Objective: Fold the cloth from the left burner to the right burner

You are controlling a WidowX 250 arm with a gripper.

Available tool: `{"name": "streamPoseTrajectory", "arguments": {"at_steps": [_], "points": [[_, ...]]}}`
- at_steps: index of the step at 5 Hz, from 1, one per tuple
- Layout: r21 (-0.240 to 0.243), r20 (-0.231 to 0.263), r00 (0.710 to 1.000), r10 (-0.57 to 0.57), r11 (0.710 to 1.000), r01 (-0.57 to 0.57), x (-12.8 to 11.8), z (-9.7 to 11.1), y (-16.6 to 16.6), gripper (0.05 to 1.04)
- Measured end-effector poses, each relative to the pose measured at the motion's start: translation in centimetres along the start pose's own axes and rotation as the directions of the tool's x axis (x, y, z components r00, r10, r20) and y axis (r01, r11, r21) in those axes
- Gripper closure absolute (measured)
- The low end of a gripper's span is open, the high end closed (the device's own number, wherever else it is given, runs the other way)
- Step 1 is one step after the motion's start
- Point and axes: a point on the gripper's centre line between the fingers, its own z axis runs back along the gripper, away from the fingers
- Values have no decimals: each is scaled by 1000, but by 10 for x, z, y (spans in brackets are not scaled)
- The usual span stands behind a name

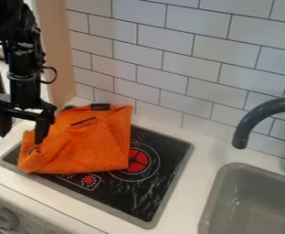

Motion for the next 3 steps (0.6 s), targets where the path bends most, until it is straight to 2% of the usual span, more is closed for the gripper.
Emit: {"name": "streamPoseTrajectory", "arguments": {"at_steps": [2, 3], "points": [[5, 7, 1000, 14, 1000, -14, 5, -6, -10, 85], [15, -9, 1000, 23, 1000, -23, 6, -16, -15, 85]]}}
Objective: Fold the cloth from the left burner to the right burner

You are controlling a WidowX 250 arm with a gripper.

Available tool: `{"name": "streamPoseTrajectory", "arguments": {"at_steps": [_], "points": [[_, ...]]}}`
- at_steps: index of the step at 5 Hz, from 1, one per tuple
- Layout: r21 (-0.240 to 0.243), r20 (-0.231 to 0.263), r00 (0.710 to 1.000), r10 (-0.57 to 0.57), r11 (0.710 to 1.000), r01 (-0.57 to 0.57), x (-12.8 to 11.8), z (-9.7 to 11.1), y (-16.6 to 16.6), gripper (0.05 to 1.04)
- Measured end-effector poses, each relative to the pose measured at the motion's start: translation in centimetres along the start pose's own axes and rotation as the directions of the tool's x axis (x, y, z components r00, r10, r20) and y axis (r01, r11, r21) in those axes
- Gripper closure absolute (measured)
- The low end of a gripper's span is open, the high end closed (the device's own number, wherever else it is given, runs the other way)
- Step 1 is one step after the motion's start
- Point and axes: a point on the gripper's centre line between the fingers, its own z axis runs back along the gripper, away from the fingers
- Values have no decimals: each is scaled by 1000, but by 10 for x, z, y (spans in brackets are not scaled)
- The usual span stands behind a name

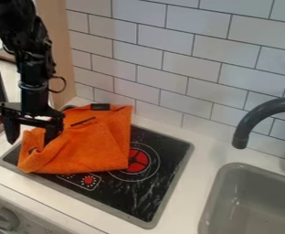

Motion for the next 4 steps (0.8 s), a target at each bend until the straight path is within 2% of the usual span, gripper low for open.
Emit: {"name": "streamPoseTrajectory", "arguments": {"at_steps": [1, 2, 4], "points": [[17, -16, 1000, 5, 1000, -5, -1, -6, 0, 85], [24, -20, 1000, 3, 1000, -2, 1, -7, 1, 140], [32, -18, 1000, -5, 999, 6, 1, -9, 2, 686]]}}
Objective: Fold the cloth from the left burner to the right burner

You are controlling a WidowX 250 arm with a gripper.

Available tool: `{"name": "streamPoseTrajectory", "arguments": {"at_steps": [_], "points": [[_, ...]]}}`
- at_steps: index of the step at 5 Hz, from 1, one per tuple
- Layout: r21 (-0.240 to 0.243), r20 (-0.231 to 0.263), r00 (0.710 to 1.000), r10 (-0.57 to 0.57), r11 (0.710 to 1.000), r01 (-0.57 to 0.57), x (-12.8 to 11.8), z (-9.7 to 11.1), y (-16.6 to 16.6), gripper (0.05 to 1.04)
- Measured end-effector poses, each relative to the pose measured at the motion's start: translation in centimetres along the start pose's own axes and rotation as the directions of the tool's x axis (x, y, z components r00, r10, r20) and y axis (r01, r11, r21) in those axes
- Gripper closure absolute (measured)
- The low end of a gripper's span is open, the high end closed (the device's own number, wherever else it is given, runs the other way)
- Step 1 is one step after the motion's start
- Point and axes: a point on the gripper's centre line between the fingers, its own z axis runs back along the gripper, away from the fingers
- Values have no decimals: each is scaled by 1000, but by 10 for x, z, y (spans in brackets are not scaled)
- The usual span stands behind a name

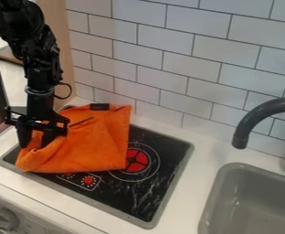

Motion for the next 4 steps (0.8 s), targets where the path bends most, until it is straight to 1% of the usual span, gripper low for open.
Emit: {"name": "streamPoseTrajectory", "arguments": {"at_steps": [1, 2, 3, 4], "points": [[-2, -2, 1000, -4, 1000, 4, 0, 0, 0, 893], [-14, -2, 1000, -20, 1000, 20, 0, 0, -2, 1005], [-42, -11, 999, -33, 999, 32, -3, -1, -2, 1033], [-76, -5, 998, -57, 996, 56, -7, 9, -1, 1033]]}}
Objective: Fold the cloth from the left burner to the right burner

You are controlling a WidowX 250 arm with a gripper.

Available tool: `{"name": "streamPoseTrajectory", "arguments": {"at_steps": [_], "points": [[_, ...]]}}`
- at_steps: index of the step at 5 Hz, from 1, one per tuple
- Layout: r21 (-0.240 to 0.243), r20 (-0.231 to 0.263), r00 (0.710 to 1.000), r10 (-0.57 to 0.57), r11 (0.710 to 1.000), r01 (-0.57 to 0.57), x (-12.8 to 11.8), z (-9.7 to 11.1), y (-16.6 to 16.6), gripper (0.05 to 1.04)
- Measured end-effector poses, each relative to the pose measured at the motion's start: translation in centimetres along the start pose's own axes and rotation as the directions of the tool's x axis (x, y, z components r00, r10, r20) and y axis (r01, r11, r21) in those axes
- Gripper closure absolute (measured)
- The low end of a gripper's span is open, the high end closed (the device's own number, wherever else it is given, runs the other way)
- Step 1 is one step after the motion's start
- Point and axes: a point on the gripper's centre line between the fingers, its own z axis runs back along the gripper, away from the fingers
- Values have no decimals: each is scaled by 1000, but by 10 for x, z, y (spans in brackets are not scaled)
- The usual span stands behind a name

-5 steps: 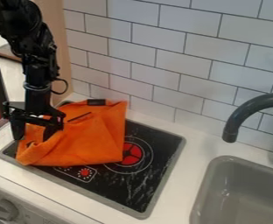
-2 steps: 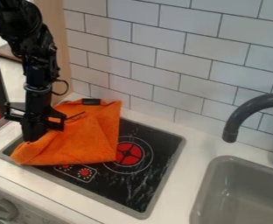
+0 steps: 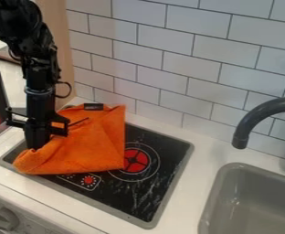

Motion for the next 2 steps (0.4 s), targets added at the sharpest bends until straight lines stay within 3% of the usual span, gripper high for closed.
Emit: {"name": "streamPoseTrajectory", "arguments": {"at_steps": [2], "points": [[-93, 49, 999, -3, 996, 8, -9, 33, 6, 1033]]}}
